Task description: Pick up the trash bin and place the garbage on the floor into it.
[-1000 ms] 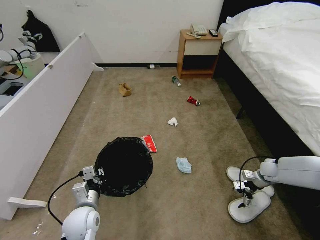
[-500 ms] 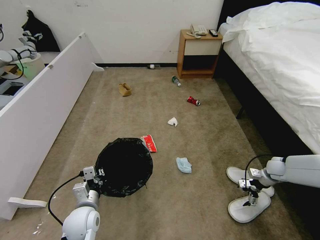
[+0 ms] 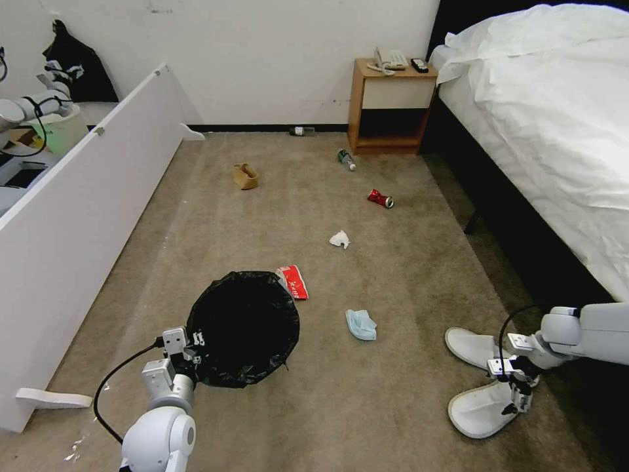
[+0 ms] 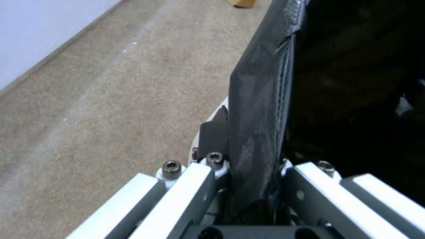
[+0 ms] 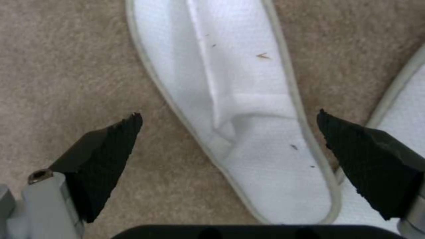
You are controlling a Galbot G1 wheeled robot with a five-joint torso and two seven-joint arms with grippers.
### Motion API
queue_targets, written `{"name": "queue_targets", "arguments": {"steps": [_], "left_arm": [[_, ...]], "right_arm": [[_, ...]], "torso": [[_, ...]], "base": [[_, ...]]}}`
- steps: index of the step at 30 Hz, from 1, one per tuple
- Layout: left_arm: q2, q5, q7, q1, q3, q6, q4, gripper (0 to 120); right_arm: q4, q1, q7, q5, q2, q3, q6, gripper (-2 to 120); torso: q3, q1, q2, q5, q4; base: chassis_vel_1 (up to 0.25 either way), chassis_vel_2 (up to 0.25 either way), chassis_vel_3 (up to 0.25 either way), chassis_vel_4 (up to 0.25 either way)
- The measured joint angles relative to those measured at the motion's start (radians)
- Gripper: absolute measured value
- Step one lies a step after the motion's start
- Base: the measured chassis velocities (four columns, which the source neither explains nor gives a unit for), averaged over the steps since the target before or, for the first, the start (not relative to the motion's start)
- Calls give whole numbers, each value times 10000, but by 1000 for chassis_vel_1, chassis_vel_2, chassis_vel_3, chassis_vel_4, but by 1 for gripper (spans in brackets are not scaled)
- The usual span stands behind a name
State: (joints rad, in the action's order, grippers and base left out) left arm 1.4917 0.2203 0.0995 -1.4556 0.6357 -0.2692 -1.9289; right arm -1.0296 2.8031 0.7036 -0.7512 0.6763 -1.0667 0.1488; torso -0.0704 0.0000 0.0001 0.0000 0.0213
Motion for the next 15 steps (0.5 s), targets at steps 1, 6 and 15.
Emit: {"name": "queue_targets", "arguments": {"steps": [1, 6, 15], "left_arm": [[3, -7, -2, -1, 0, 3, 3, 2], [19, -34, -16, -22, 0, 27, 14, 2], [56, -77, -27, -20, 7, 47, 47, 2]], "right_arm": [[-11, 14, 21, 45, -5, 0, -5, 100], [15, 152, 38, 134, 22, -15, -9, 100], [134, 421, 11, 123, 190, -103, 5, 100]], "torso": [[0, 0, 0, -1, -1], [0, 0, 0, 0, -1], [0, 0, 0, -1, 1]], "base": [[0, 0, 0, 0], [0, 0, 0, 0], [0, 0, 0, 0]]}}
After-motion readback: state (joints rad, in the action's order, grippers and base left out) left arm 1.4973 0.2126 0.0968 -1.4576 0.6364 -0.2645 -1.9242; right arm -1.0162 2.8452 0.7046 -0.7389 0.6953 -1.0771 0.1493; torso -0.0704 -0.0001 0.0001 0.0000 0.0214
